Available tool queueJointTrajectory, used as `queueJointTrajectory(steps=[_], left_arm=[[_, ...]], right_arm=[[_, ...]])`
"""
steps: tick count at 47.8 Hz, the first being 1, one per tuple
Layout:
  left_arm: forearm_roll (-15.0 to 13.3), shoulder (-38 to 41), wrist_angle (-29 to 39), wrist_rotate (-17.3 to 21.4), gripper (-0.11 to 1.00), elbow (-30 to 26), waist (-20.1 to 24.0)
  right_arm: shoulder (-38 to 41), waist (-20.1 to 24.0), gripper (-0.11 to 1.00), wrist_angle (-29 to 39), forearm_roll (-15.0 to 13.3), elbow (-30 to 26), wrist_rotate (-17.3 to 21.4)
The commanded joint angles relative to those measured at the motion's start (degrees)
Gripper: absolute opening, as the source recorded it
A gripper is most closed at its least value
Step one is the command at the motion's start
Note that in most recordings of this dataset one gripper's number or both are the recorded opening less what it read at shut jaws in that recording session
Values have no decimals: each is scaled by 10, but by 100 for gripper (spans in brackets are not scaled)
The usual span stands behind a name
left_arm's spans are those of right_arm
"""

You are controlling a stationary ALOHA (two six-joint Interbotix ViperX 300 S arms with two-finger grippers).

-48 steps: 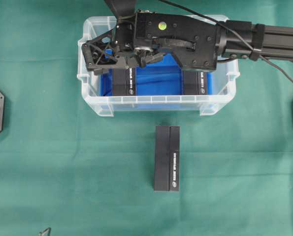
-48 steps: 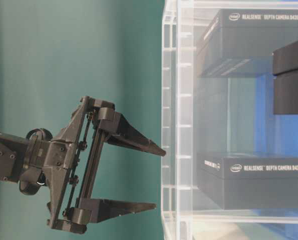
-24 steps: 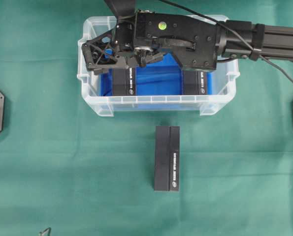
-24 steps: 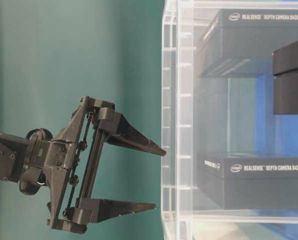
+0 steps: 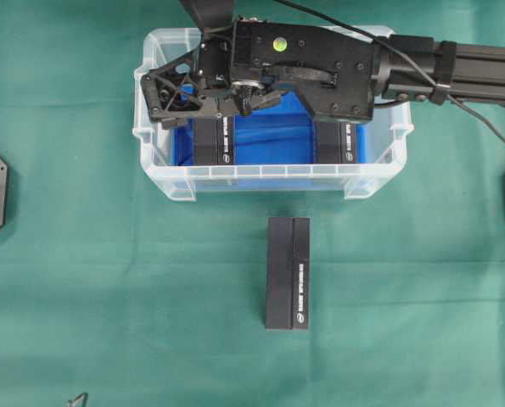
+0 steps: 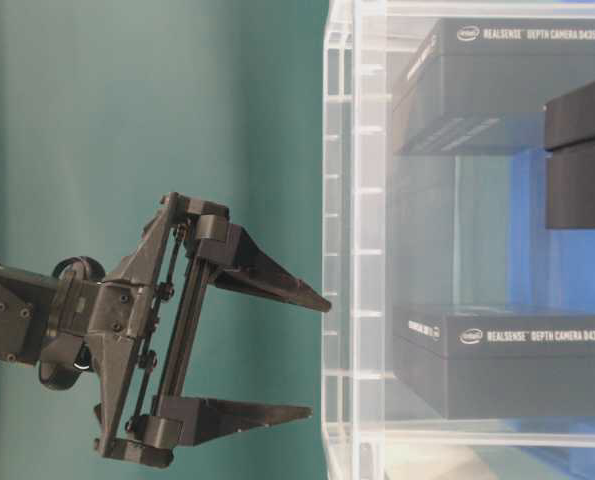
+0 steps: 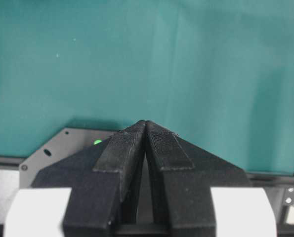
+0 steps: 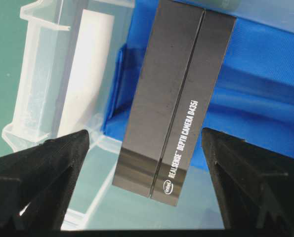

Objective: Take the box out of the case with the right arm.
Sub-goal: 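Lower the open right gripper around the left box, then close the right gripper on the left black box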

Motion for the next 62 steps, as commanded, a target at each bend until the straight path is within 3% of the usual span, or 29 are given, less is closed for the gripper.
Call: queueJointTrajectory(steps=[1, 26, 47, 62], left_arm=[[2, 2, -3, -1, 0, -7, 3], [1, 2, -3, -1, 0, -6, 3], [1, 2, -3, -1, 0, -6, 3], [1, 2, -3, -1, 0, -6, 3]], right_arm=[[-11, -1, 95, -2, -2, -11, -2], [1, -3, 95, -4, -22, 2, 18], [19, -9, 95, -69, -19, 56, 35], [43, -10, 95, -77, -11, 69, 51]])
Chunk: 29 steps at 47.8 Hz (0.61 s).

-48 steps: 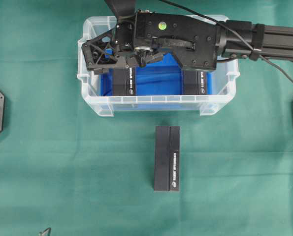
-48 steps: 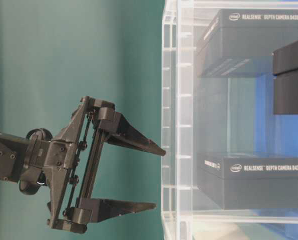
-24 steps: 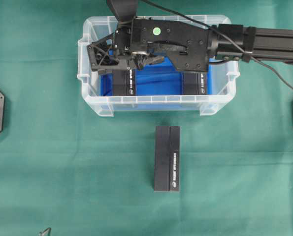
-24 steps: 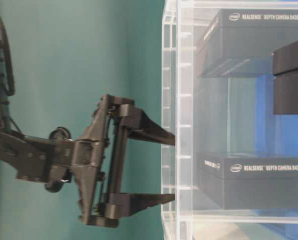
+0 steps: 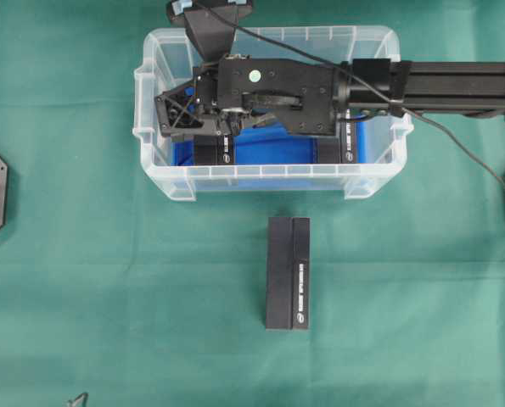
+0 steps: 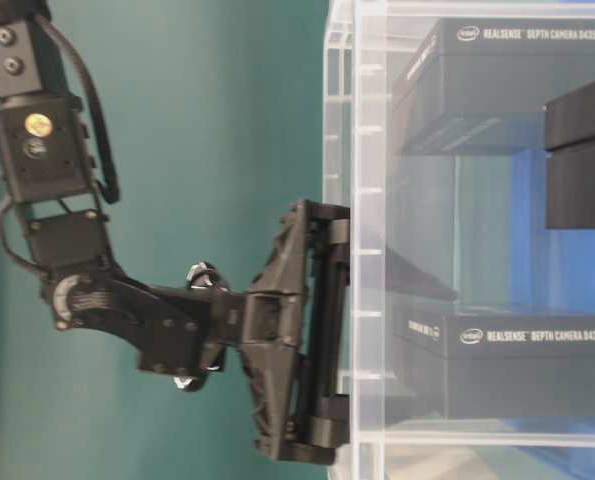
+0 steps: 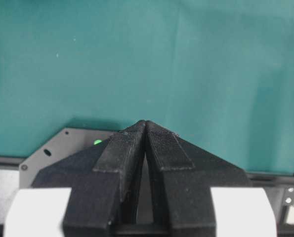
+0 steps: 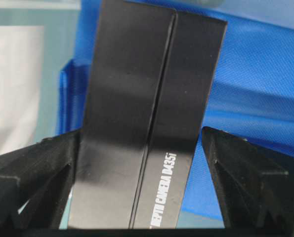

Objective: Take the box out of the case with the right arm.
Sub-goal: 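Close the right gripper on the left black box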

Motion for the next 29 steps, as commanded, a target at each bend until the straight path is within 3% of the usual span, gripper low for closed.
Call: queueJointTrajectory(steps=[1, 29], left_arm=[[1, 2, -3, 0, 0, -6, 2], [1, 2, -4, 0, 0, -5, 2]], right_arm=[[-11, -1, 95, -5, 1, -3, 3], [-5, 0, 94, -25, 35, 9, 18]])
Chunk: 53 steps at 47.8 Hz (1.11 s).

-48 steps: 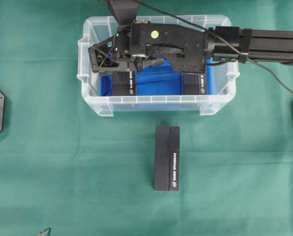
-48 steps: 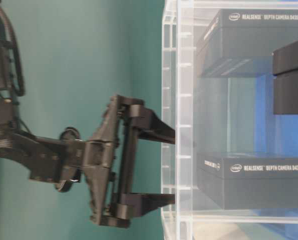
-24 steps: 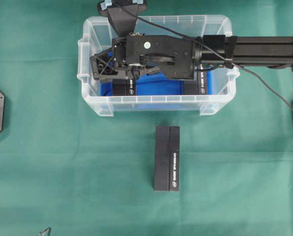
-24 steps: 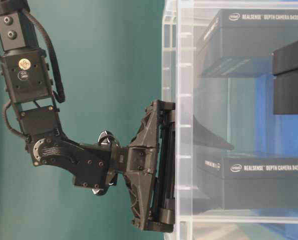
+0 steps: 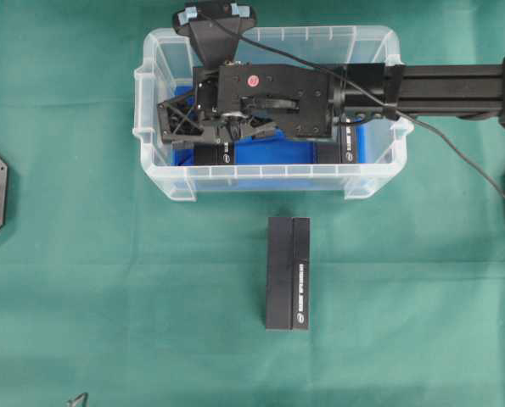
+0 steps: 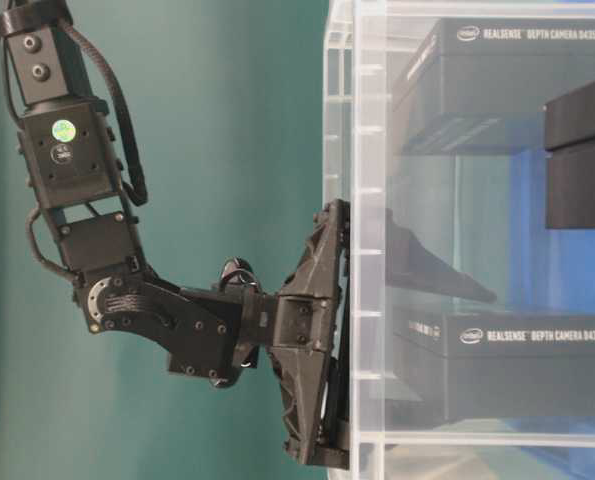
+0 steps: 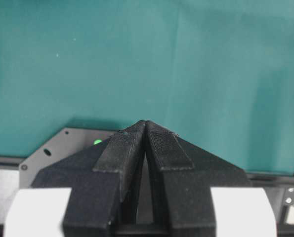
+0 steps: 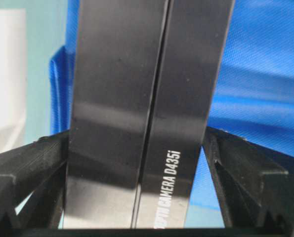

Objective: Take the box out of the case with the right arm.
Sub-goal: 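Close the right gripper on the left black box, then lift the held box up out of the bin with the right gripper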

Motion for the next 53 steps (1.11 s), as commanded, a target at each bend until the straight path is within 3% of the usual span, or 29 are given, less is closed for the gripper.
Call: queueJointTrajectory(steps=[1, 8, 14, 34, 53], left_arm=[[2, 2, -4, -1, 0, -5, 3], [1, 2, -4, -1, 0, -5, 3], [1, 2, -4, -1, 0, -5, 3], [2, 2, -4, -1, 0, -5, 3], [1, 2, -4, 0, 0, -5, 3]], right_arm=[[-12, 1, 94, -5, 4, -5, 3], [-13, 1, 89, -3, 19, -5, 9], [-13, 6, 72, -2, 18, -10, 11], [-17, 11, 70, 14, 13, -25, 10], [-49, 13, 69, 81, -25, -84, 11]])
